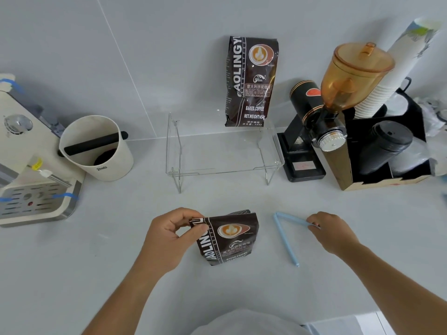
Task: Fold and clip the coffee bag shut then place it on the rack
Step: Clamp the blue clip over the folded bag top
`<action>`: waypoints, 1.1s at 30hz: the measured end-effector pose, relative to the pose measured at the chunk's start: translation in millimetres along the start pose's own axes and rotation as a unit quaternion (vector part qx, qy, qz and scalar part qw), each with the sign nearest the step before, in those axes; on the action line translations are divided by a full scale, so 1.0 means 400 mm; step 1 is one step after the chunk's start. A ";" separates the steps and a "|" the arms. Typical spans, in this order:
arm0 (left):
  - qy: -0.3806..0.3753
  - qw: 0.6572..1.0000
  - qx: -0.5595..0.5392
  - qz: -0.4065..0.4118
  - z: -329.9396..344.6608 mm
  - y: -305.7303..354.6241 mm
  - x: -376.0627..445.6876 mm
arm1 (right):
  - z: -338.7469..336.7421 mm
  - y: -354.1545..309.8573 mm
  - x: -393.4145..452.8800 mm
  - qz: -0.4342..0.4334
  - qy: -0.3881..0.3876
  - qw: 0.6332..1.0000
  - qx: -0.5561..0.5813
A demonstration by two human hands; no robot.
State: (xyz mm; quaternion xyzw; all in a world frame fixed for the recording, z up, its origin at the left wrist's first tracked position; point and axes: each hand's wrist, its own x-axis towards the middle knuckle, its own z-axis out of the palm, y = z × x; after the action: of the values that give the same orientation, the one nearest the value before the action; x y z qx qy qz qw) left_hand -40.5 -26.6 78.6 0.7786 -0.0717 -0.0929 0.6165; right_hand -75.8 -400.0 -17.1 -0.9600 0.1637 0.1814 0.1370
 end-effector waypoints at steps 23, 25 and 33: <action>0.000 0.995 -0.095 -0.017 0.024 0.028 0.049 | -0.318 -0.304 -0.126 -0.360 0.194 0.902 0.137; -0.002 0.995 -0.099 -0.024 0.024 0.034 0.054 | -0.323 -0.338 -0.122 -0.378 0.170 0.902 0.121; 0.004 0.997 -0.073 -0.004 0.012 0.018 0.061 | -0.306 -0.431 -0.102 -0.407 0.087 0.908 0.043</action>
State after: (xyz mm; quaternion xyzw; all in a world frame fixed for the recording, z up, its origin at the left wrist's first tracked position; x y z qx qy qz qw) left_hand -18.1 -38.4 83.1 0.7320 -0.0588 -0.0974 0.6718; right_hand -11.8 -272.0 144.0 -0.9484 -0.2221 0.0184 0.2257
